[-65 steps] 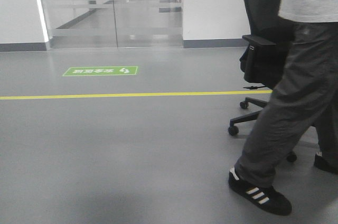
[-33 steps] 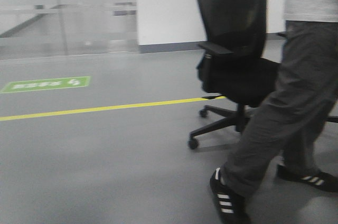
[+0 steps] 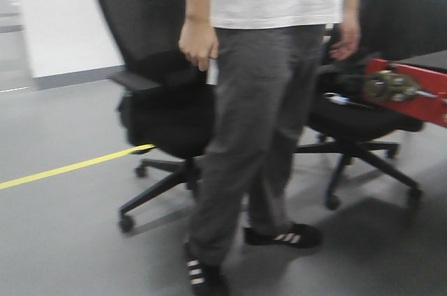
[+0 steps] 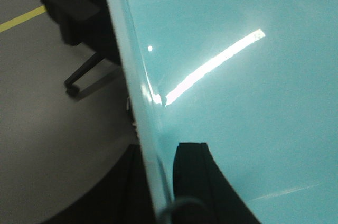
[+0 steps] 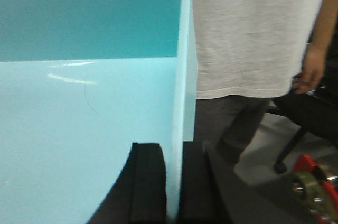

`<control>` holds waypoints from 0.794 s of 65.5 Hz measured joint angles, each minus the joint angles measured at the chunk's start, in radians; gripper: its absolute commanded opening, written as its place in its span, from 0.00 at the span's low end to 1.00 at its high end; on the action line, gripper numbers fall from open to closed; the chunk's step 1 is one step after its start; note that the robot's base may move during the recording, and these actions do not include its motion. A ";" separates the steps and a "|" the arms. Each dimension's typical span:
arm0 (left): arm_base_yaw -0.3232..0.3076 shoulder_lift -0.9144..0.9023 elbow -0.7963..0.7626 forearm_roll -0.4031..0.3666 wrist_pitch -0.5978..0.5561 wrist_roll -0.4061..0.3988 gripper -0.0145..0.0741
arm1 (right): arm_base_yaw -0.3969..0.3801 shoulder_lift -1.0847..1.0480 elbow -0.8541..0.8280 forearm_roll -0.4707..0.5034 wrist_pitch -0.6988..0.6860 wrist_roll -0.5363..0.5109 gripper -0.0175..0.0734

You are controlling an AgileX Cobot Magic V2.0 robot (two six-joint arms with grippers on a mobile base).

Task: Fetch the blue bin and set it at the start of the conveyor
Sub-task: 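Carry the bin with both grippers past the person toward the conveyor, then drive up to the grey conveyor belt holding the bin raised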

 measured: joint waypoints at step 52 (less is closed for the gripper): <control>0.000 0.000 0.000 0.010 -0.059 0.004 0.04 | -0.002 0.000 0.000 0.000 -0.014 0.000 0.02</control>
